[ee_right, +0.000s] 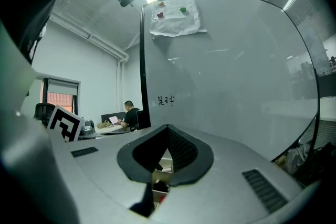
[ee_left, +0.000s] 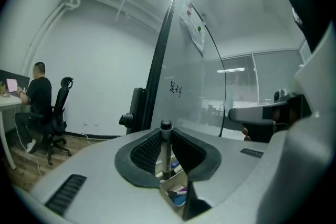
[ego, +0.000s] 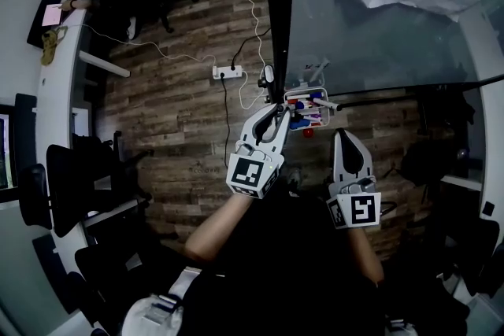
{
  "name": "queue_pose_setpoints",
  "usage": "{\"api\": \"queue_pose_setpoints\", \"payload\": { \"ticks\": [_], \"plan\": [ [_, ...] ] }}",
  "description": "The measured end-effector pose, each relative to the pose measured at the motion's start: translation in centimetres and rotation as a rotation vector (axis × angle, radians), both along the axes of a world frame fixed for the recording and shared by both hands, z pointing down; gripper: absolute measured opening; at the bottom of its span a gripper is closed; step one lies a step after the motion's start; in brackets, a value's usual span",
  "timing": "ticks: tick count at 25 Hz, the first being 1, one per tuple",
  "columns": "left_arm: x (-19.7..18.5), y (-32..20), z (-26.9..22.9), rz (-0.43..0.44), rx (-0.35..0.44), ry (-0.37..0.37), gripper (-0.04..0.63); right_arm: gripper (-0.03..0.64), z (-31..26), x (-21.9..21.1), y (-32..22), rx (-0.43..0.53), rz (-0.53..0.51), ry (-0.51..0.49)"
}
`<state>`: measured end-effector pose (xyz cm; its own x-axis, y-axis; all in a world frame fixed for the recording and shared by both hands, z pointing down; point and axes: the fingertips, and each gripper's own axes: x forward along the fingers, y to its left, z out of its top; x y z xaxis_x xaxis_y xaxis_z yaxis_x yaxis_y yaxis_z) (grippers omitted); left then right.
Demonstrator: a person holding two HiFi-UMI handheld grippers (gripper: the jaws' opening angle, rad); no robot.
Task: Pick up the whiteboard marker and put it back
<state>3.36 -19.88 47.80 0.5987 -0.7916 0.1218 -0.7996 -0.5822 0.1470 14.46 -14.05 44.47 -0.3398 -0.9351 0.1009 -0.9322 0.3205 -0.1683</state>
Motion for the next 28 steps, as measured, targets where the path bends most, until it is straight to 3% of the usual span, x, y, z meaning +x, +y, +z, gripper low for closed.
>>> {"api": "queue_pose_setpoints", "payload": {
  "ticks": [28],
  "plan": [
    [0.5,-0.7,5.0,0.003,-0.081,-0.028,0.072,0.014,1.0,-0.1,-0.9,-0.035,0.010,0.013]
  ]
}}
